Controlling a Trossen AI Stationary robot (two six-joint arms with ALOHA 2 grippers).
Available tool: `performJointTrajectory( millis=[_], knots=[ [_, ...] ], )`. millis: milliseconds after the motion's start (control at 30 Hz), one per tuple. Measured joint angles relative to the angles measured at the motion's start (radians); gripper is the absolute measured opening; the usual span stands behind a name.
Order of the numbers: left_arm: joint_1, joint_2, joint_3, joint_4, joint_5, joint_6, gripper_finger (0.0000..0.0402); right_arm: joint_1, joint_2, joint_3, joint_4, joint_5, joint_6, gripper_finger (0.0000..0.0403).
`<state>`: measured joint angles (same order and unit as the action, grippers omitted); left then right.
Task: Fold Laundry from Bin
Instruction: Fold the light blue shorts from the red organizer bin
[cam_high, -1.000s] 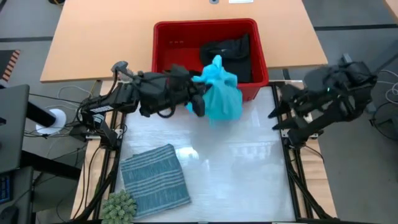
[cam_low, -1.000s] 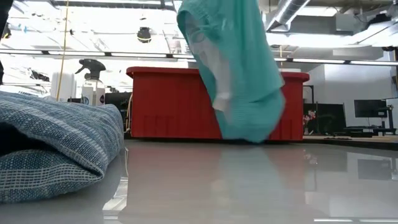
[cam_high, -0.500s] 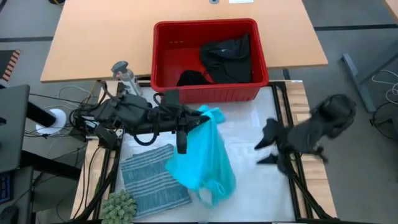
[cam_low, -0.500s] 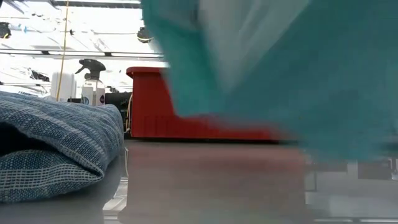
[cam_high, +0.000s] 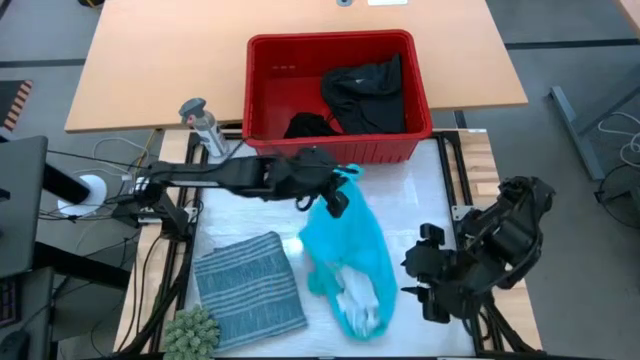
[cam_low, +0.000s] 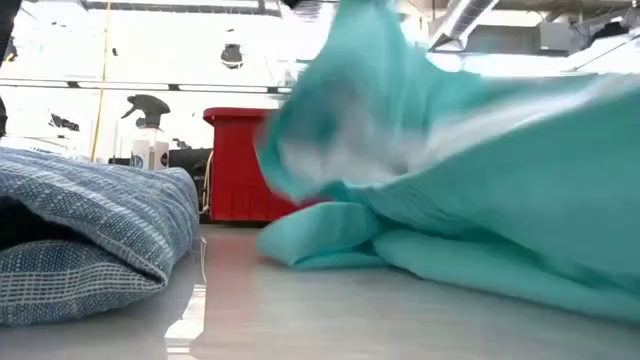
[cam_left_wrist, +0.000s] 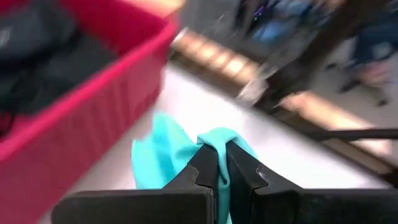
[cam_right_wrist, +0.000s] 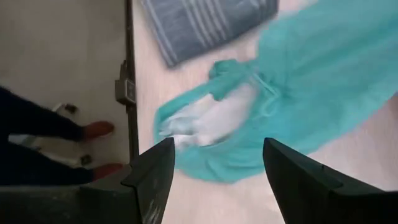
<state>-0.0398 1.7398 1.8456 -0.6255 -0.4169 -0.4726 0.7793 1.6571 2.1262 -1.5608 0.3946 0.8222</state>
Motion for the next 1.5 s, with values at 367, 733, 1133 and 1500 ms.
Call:
performJointTrajectory(
  millis=[367,733,1133,1500],
  knots=[
    [0.171,0.001,-0.325,0.134,0.390,-0.016,0.0016,0.097,-0.001,-0.280,0.102,-0.001,0.258,0.0269],
    [0.177,0.001,-0.234,0.066,0.827,0.261,0.0199,0.059,0.001,-0.468,0.546,-0.077,0.194,0.0269],
    [0.103,0.000,0.059,-0.528,0.719,0.713,0.0252,0.039,0.210,-0.468,0.575,-0.145,-0.169,0.0269],
    [-0.053,-0.024,0.003,-0.634,0.622,0.868,0.0252,-0.023,0.249,-0.453,0.570,-0.219,-0.400,0.0269]
  ],
)
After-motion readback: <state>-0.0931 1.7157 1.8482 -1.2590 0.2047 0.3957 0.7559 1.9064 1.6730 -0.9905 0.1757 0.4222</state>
